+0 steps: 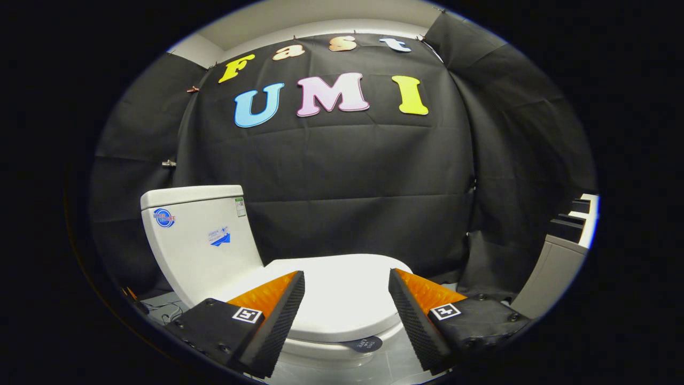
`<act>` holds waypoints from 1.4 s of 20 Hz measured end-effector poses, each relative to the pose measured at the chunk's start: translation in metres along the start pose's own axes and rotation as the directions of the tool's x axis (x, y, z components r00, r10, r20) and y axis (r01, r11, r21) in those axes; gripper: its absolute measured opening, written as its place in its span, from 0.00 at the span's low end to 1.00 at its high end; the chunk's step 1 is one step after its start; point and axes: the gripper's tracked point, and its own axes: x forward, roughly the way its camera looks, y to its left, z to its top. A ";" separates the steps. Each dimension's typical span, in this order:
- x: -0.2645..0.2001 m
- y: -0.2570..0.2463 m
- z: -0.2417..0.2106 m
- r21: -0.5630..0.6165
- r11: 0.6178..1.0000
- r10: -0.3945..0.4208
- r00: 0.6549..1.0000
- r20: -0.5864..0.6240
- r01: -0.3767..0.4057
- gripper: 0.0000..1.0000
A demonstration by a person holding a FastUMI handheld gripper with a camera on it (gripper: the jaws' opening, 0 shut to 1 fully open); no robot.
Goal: Open the toilet lid.
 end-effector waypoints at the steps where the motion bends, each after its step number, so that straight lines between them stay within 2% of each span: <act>1: 0.001 -0.003 -0.002 -0.001 1.000 -0.008 1.000 -0.004 0.008 0.98; 8: 0.006 -0.017 -0.026 0.023 0.999 -0.022 0.997 -0.077 0.023 0.98; 19: 0.012 -0.052 -0.080 0.053 0.995 -0.073 0.971 -0.226 0.087 0.99; 23: 0.011 -0.063 -0.102 0.109 0.987 -0.080 0.952 -0.296 0.117 0.99; 28: 0.008 -0.068 -0.130 0.254 0.954 -0.043 0.914 -0.404 0.157 0.97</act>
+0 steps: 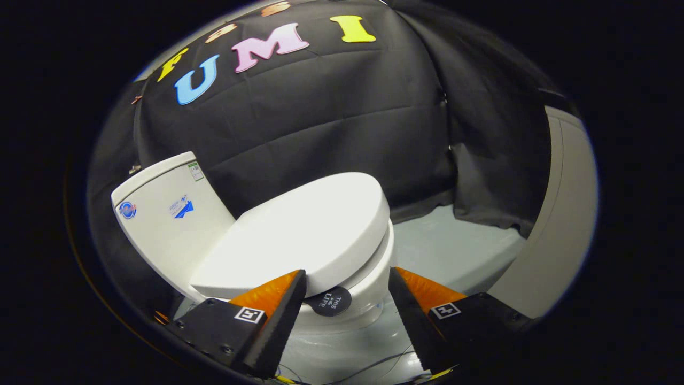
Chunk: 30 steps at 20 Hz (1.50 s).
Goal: Open the toilet lid.
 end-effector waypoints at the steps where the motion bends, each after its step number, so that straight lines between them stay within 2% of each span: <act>1: 0.003 -0.003 -0.005 0.034 0.999 -0.002 1.000 -0.023 0.003 0.97; 5: 0.008 -0.009 -0.022 0.179 0.984 0.021 0.995 -0.097 -0.003 0.97; 7: 0.012 -0.007 -0.034 0.256 0.967 0.049 0.989 -0.140 -0.012 0.82; 11: 0.017 -0.002 -0.043 0.397 0.917 0.123 0.977 -0.176 -0.044 0.80; 12: 0.016 0.001 -0.043 0.446 0.893 0.156 0.971 -0.179 -0.061 0.80; 14: 0.017 0.005 -0.043 0.539 0.841 0.182 0.965 -0.191 -0.052 0.57; 17: 0.017 0.009 -0.040 0.566 0.821 0.209 0.962 -0.179 -0.073 0.50; 18: 0.018 0.007 -0.039 0.558 0.826 0.207 0.963 -0.173 -0.078 0.43; 20: 0.018 0.007 -0.042 0.562 0.823 0.215 0.961 -0.171 -0.084 0.43; 21: 0.016 0.005 -0.031 0.601 0.796 0.216 0.963 -0.159 -0.079 0.43; 23: 0.017 0.007 -0.037 0.616 0.783 0.230 0.960 -0.157 -0.086 0.26; 25: 0.017 0.009 -0.036 0.633 0.769 0.244 0.957 -0.156 -0.093 0.25; 30: 0.017 0.009 -0.036 0.635 0.763 0.270 0.952 -0.145 -0.120 0.23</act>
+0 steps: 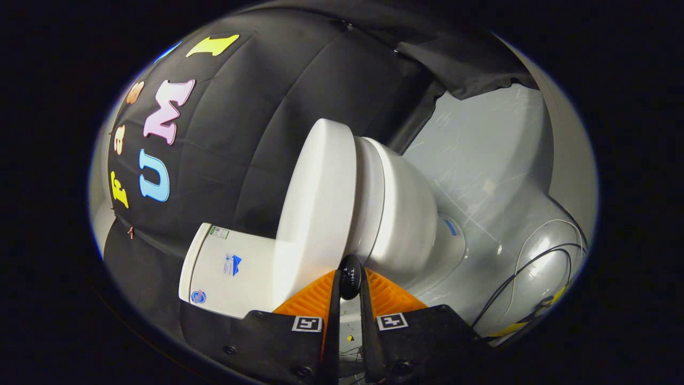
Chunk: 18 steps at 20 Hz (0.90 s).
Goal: Open the toilet lid.
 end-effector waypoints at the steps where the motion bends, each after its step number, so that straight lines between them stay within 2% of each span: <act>1: 0.000 0.000 0.001 0.001 1.000 0.000 1.000 0.000 0.000 0.23; 4: 0.002 0.000 0.000 -0.040 0.999 0.001 1.000 -0.015 -0.001 0.23; 5: 0.001 -0.003 0.001 -0.045 0.999 -0.010 1.000 -0.020 0.009 0.18; 6: -0.009 0.004 0.008 0.023 1.000 0.008 1.000 0.006 -0.008 0.13; 7: 0.019 -0.001 0.002 0.043 0.999 0.008 1.000 -0.012 -0.007 0.08; 9: 0.015 -0.006 0.008 0.021 1.000 0.017 1.000 -0.015 -0.017 0.07; 13: 0.007 -0.002 0.009 0.050 0.999 0.014 1.000 -0.010 -0.013 0.07; 18: 0.008 0.000 0.009 0.025 0.999 -0.032 0.999 -0.001 0.032 0.07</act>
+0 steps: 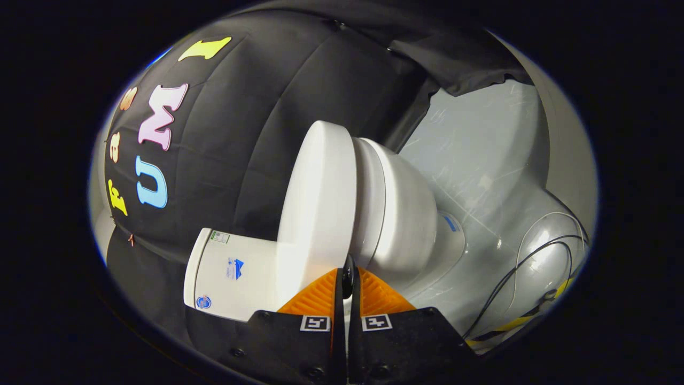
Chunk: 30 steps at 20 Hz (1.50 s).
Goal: Open the toilet lid.
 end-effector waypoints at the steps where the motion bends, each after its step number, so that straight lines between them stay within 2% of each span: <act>1: 0.000 0.001 0.001 -0.010 1.000 -0.004 1.000 0.003 0.004 0.07; 16: -0.022 0.050 0.008 -0.171 0.984 -0.030 0.998 0.053 0.039 0.06; 30: -0.037 0.110 0.007 -0.265 0.964 0.001 0.997 0.083 0.021 0.06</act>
